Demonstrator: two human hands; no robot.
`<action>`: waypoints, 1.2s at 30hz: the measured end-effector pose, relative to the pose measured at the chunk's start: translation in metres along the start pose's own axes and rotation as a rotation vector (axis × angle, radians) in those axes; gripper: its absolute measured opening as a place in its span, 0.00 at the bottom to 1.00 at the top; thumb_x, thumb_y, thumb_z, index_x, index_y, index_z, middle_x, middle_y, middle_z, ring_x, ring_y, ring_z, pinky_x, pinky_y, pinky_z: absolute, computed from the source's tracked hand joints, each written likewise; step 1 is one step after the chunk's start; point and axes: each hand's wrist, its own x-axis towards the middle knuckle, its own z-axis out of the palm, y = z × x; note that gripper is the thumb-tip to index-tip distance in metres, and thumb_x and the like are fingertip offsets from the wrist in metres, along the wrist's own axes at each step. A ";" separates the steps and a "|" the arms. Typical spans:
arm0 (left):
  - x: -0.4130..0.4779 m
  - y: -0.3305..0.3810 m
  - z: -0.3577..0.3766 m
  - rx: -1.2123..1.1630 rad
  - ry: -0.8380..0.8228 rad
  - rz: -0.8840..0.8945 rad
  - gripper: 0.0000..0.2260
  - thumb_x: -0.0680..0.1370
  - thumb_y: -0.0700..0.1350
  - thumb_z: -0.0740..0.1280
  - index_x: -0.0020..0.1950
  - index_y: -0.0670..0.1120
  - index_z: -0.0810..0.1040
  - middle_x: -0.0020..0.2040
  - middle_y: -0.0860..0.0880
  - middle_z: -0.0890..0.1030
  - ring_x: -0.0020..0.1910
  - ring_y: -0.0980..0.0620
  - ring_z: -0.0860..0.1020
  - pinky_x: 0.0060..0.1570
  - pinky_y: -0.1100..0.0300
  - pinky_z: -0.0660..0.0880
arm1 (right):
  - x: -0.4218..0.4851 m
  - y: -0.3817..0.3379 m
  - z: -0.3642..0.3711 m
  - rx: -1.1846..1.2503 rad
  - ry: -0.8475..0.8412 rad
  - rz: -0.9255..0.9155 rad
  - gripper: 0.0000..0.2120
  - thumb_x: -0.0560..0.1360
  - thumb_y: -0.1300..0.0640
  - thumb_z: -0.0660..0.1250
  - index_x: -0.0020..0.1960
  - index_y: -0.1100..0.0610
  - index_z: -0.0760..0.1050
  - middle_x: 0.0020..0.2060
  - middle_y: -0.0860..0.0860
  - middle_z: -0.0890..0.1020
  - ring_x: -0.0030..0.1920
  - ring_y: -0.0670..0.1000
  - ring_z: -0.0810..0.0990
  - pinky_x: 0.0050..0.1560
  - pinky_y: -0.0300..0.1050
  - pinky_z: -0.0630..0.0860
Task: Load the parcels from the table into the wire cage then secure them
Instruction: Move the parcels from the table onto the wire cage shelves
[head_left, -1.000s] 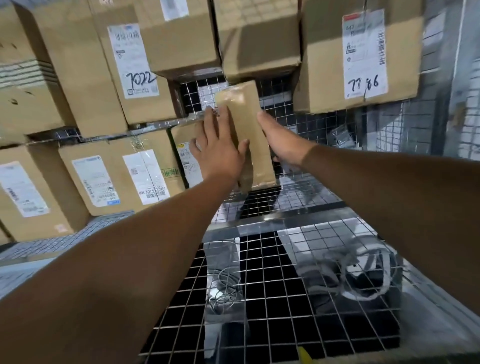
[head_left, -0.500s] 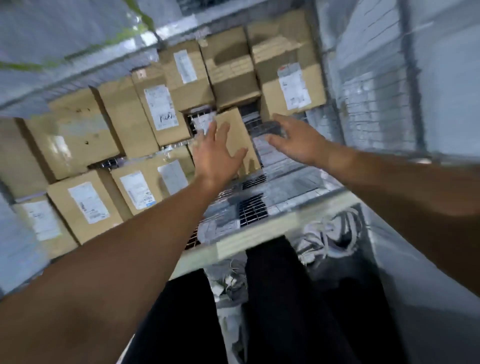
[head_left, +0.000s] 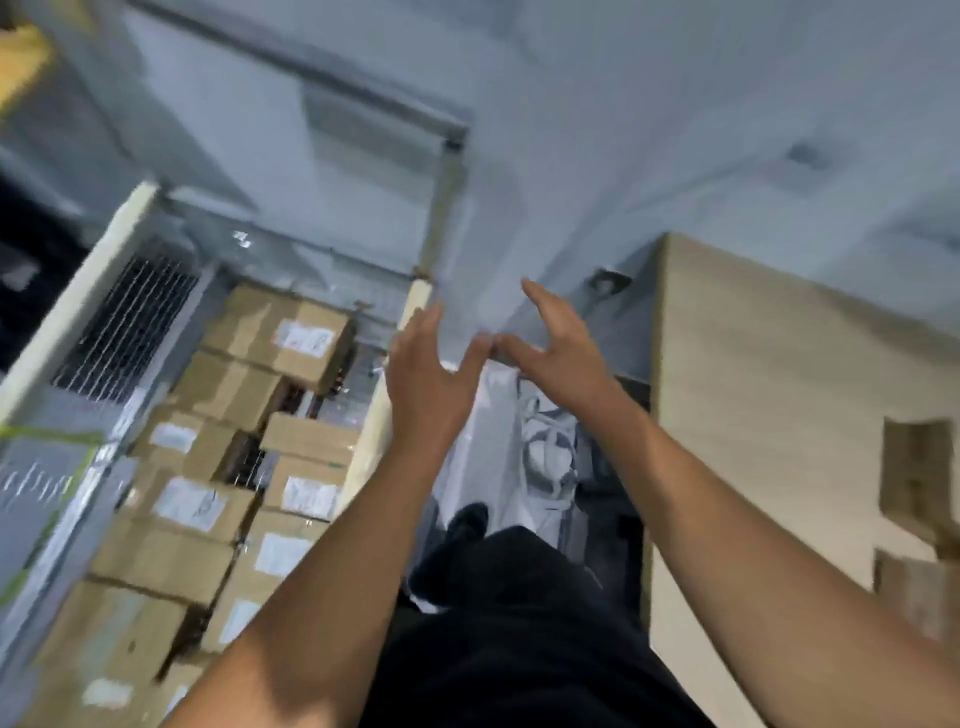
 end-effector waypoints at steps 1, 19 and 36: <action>-0.008 0.027 0.026 0.040 -0.086 0.076 0.30 0.81 0.59 0.69 0.80 0.50 0.66 0.79 0.45 0.67 0.79 0.45 0.62 0.77 0.42 0.60 | -0.021 0.022 -0.027 0.051 0.091 0.076 0.36 0.79 0.49 0.72 0.82 0.53 0.61 0.78 0.53 0.66 0.77 0.49 0.63 0.66 0.23 0.58; -0.169 0.193 0.369 0.321 -0.990 0.506 0.30 0.80 0.65 0.64 0.79 0.55 0.65 0.79 0.51 0.65 0.76 0.49 0.66 0.66 0.59 0.62 | -0.275 0.301 -0.235 0.426 0.960 0.786 0.34 0.80 0.42 0.68 0.82 0.48 0.60 0.79 0.51 0.66 0.78 0.53 0.65 0.76 0.50 0.64; -0.165 0.183 0.673 0.533 -1.228 0.662 0.32 0.78 0.67 0.63 0.79 0.70 0.53 0.84 0.41 0.42 0.83 0.38 0.46 0.80 0.40 0.56 | -0.209 0.473 -0.316 0.185 0.906 1.132 0.31 0.80 0.44 0.66 0.79 0.53 0.65 0.72 0.55 0.72 0.73 0.57 0.68 0.69 0.48 0.65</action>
